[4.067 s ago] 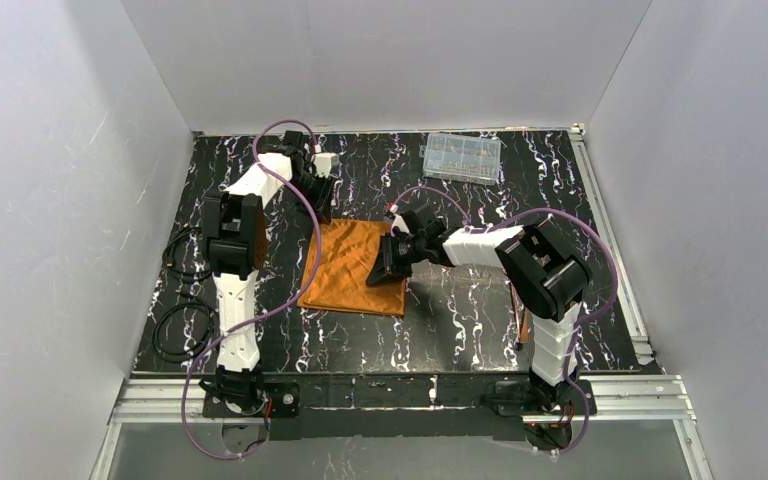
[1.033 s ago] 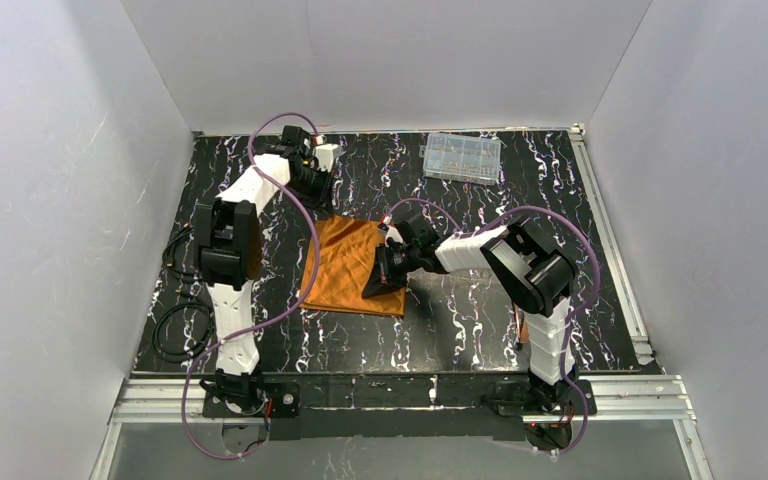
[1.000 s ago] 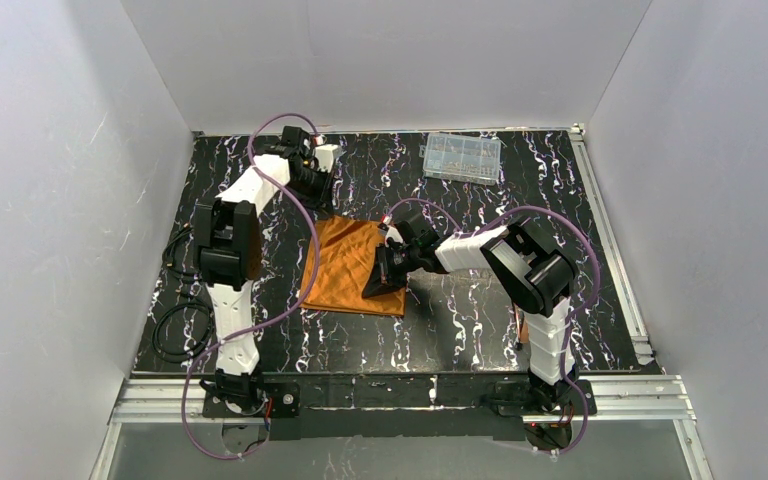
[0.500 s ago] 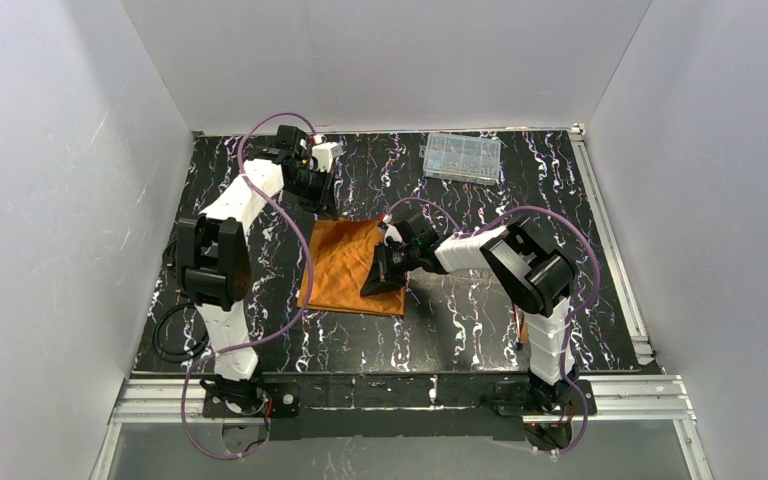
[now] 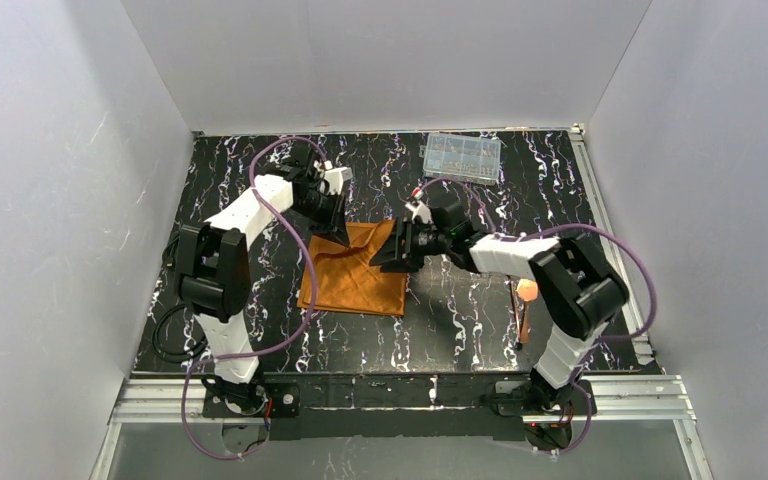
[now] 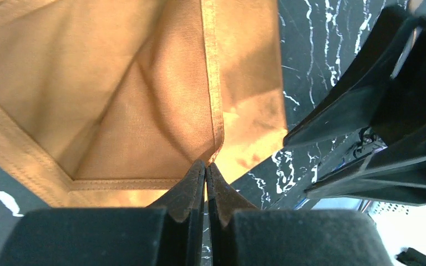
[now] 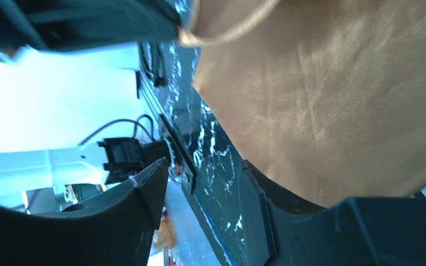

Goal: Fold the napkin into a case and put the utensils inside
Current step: Fold the top corner of the square-folded napkin at the center of the board.

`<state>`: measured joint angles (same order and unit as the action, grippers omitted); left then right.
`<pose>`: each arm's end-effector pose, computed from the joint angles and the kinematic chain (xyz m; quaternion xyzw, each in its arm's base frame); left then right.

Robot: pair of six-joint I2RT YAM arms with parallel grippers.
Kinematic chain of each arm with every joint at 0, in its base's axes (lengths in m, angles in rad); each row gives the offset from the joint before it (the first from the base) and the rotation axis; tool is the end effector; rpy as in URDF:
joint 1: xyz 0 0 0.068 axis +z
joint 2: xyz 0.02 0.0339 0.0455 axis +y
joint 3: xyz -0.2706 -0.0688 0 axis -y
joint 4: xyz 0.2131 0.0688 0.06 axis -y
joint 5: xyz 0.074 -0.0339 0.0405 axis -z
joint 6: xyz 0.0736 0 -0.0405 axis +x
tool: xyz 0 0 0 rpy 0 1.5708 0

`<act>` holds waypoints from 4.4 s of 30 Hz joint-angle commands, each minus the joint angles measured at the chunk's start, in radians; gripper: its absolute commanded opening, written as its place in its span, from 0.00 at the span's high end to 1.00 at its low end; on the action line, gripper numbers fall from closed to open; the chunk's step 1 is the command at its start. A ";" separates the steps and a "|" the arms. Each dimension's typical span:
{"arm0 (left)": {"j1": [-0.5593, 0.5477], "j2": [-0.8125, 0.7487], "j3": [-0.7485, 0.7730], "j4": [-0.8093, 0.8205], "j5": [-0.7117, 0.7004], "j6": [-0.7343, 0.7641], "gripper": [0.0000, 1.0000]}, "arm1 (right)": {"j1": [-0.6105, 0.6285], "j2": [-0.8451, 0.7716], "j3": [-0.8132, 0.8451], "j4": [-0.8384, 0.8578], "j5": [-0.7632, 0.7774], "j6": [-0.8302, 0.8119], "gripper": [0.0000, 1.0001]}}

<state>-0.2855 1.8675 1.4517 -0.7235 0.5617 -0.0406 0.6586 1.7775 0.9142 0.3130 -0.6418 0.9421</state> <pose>0.3491 -0.1433 0.2173 0.1735 0.9243 -0.3005 0.1590 0.2680 0.2631 0.1859 -0.0355 0.8415 0.5243 0.1253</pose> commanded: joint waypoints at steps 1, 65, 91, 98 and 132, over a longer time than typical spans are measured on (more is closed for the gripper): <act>-0.048 -0.114 -0.037 0.020 0.033 -0.056 1.00 | -0.039 -0.088 -0.043 0.045 0.022 0.054 0.42; -0.159 -0.223 -0.119 0.003 0.047 -0.005 0.60 | 0.050 0.080 -0.093 0.289 0.282 0.546 0.99; -0.085 -0.296 -0.296 -0.043 -0.087 0.330 0.51 | 0.045 0.010 -0.001 -0.215 0.210 0.108 0.99; -0.084 -0.277 -0.349 -0.028 -0.123 0.387 0.58 | 0.039 0.006 0.001 -0.254 0.200 0.073 0.99; -0.085 -0.386 -0.450 -0.075 -0.134 0.434 0.67 | -0.132 -0.018 0.172 -0.609 0.312 -0.246 0.71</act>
<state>-0.3687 1.5326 0.9970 -0.7456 0.3832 0.4091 0.5610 1.7752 0.9649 -0.1768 -0.3855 0.8116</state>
